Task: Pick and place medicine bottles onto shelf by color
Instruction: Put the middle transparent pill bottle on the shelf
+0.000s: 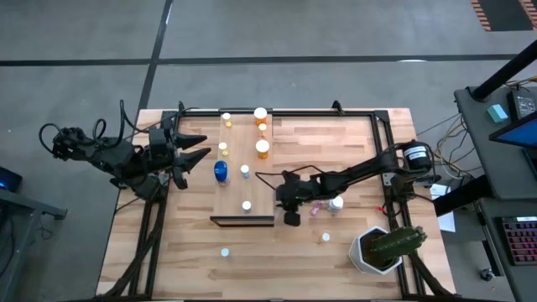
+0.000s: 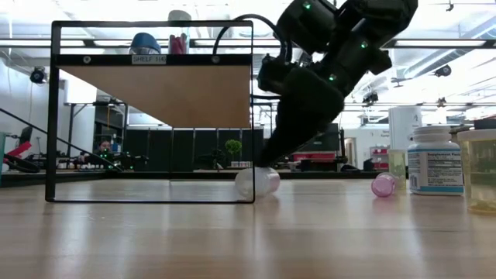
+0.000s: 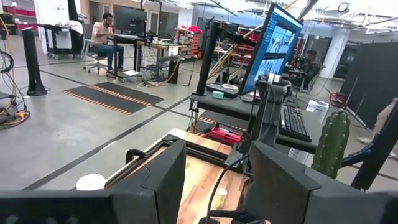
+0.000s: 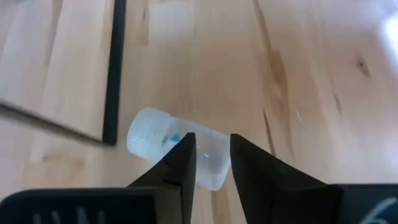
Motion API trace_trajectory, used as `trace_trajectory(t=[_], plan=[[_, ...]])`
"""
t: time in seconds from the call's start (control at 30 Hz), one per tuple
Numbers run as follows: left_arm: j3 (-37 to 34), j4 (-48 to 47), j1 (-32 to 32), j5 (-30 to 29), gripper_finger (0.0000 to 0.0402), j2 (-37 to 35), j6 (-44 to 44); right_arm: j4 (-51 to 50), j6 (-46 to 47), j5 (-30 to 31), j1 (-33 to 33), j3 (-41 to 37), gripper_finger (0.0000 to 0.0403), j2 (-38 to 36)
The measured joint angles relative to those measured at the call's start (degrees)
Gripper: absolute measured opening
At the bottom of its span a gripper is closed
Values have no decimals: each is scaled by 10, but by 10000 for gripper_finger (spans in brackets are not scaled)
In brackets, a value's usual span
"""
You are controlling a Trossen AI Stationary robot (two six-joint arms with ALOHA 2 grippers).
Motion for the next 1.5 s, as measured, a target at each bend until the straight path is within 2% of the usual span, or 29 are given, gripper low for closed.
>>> trace_trajectory(t=[0.27,0.5,0.7,1.0,1.13,1.3,1.5], plan=[[-1,0,0,0,164,1,0,-120,-24,3,0,-4,68,-38],[-1,0,0,0,164,1,0,-112,-23,2,0,-2,85,-68],[-1,0,0,0,164,1,0,-109,122,2,-4,1,129,-77],[-1,0,0,1,164,1,0,-172,381,-9,-3,1,240,-76],[-1,0,0,1,164,1,0,-204,437,-8,-3,1,275,-75],[-2,0,0,1,164,1,0,-204,477,3,-2,1,289,-75],[-2,0,0,1,164,1,0,-209,498,16,0,0,279,-49]])
